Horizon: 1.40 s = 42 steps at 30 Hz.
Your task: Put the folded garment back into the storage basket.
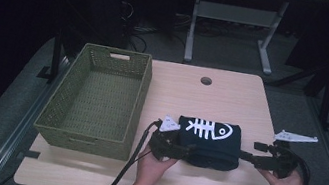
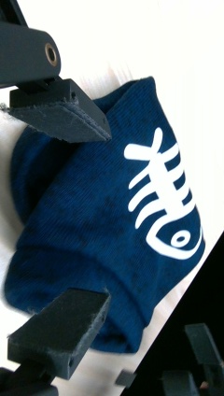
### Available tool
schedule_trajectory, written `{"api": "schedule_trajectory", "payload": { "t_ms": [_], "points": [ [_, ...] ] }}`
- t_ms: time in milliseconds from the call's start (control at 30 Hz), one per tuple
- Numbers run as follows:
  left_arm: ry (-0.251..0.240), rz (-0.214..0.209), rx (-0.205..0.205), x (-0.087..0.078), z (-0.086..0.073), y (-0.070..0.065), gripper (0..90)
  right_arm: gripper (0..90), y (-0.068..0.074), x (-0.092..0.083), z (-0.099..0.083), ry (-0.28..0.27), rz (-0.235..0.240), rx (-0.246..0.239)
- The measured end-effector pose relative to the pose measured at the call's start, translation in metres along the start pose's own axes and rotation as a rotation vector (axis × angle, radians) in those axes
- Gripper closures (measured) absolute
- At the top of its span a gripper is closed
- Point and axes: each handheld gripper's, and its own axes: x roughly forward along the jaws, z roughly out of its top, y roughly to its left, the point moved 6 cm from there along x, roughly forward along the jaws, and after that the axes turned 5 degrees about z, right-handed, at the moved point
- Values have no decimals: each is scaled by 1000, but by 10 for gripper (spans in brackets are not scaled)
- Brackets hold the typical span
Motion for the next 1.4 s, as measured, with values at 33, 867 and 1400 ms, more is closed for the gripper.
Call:
{"api": "schedule_trajectory", "payload": {
  "t_ms": [33,867,1400],
  "points": [
    [4,10,-1,3,1,2,173,159,-1,2,1,-1,-1,0],
    [152,43,-121,40,-10,32,257,253,-31,53,-4,90,-35,97],
    [155,-18,-138,44,-12,31,442,502,-24,70,-9,127,-55,65]
  ]
}}
